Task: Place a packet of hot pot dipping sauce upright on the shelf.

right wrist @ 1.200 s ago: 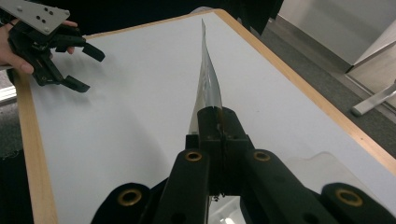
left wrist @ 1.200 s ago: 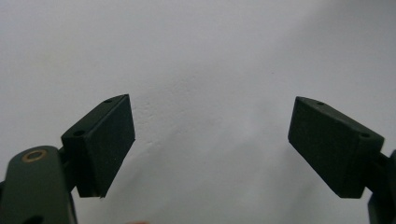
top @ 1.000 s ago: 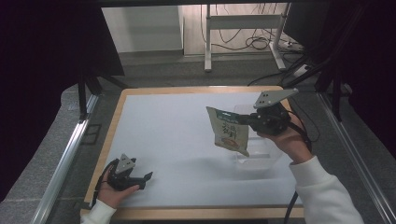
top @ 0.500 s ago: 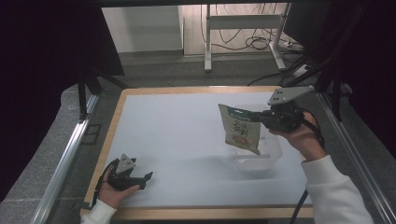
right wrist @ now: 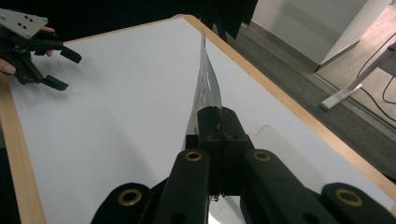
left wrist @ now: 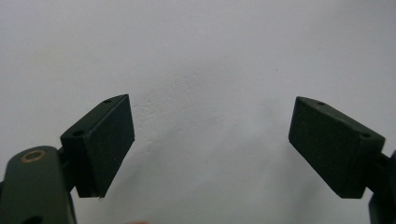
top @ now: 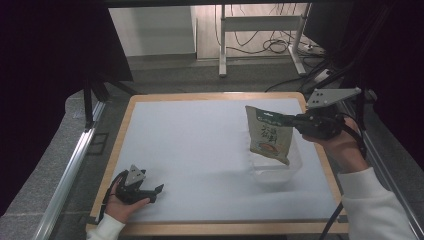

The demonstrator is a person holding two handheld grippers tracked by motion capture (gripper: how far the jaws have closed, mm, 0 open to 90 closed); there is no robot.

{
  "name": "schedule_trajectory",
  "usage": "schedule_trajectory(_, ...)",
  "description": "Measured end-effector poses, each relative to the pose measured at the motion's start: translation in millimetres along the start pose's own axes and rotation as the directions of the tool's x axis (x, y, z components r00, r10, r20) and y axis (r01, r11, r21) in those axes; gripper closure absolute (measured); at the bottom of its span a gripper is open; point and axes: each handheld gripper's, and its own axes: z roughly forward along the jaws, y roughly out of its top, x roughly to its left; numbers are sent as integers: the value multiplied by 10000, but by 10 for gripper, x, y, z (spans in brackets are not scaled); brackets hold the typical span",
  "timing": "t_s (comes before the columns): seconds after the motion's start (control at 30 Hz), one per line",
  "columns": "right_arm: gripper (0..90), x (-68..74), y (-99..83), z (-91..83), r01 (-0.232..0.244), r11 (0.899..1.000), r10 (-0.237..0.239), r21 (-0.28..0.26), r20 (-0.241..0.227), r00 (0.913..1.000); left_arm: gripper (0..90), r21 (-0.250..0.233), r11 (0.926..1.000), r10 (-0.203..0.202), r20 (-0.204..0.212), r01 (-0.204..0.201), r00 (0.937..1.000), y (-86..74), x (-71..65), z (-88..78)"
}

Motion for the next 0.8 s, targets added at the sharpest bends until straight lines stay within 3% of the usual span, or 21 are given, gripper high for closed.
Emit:
schedule_trajectory(0.23,896,-30,-53,-27,-6,9999,7,111,-26,10000,143,52,10000,7,-14,-7,10000,0,-3,8)
schedule_trajectory(0.5,896,-106,-157,62,14,9994,-3,335,-330,9995,142,65,10000,16,-58,-16,10000,-3,-3,12)
schedule_trajectory(0.8,896,-155,-244,87,-185,9998,191,125,-449,9988,141,85,10000,10,-63,-9,10000,-4,-2,14)
